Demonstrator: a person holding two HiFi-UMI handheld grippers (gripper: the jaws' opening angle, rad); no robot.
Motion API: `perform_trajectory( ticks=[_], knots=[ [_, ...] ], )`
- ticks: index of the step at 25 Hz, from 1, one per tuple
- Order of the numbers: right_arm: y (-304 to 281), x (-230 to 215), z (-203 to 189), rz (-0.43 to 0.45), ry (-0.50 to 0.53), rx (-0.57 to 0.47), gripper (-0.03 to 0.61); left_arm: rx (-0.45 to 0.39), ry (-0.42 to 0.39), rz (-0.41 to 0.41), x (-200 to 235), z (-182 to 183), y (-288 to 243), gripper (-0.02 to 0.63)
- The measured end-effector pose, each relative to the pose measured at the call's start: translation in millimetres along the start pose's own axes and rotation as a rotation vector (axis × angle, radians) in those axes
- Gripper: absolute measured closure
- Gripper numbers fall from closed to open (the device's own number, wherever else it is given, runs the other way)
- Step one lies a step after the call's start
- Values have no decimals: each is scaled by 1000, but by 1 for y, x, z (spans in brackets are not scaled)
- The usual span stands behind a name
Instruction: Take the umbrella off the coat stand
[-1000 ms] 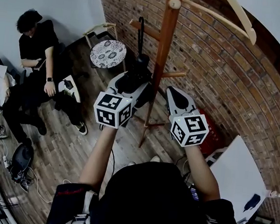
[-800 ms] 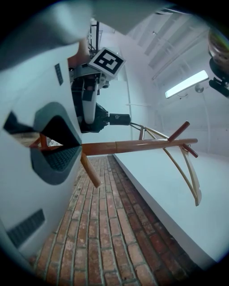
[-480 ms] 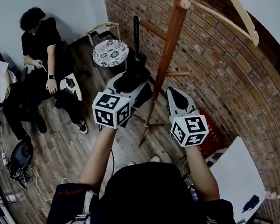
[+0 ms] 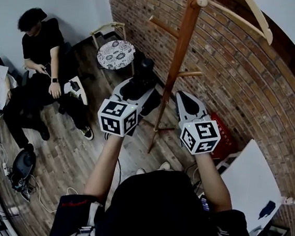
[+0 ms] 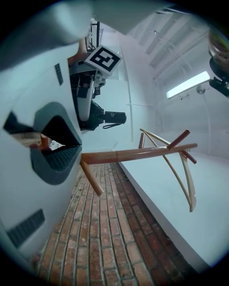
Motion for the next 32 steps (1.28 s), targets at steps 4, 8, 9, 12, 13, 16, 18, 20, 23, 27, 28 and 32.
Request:
perform_trajectory(
  ticks=[4, 8, 9, 12, 13, 16, 18, 20, 23, 27, 28, 32],
  knots=[
    [4, 7, -3, -13, -6, 3, 549, 9, 3, -10, -1, -10, 9, 331],
    [8, 19, -5, -17, -5, 7, 549, 16, 8, -21, -4, -20, 17, 331],
    [10, 21, -6, -19, -5, 7, 549, 18, 7, -26, -5, -22, 19, 331],
    [15, 32, -11, -30, -11, 12, 549, 26, 7, -45, -8, -32, 28, 331],
    [17, 35, -13, -35, -14, 14, 549, 31, 8, -50, -8, -36, 31, 331],
    [19, 48, -19, -43, -20, 21, 549, 41, 11, -56, -6, -47, 42, 331],
    [21, 54, -23, -44, -18, 26, 549, 49, 16, -59, -6, -54, 47, 331],
    [22, 58, -26, -46, -21, 29, 549, 57, 18, -64, -7, -60, 50, 331],
    [24, 62, -29, -48, -18, 28, 549, 63, 18, -65, -10, -66, 52, 331],
    [29, 64, -29, -48, -11, 20, 549, 58, 15, -65, -12, -66, 54, 331],
    [31, 63, -28, -48, -10, 18, 549, 55, 14, -64, -14, -66, 54, 331],
    [41, 58, -29, -51, -6, 11, 549, 48, 6, -62, -25, -64, 55, 331]
  ],
)
Point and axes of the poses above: the fingertips, and each gripper's own axes: y backward along the fingers, x to its left, z out of its top, the point moved 8 cm from there along y, backward along the fingers, and after that the axes turned 15 degrees about x, right-handed, at the moved point
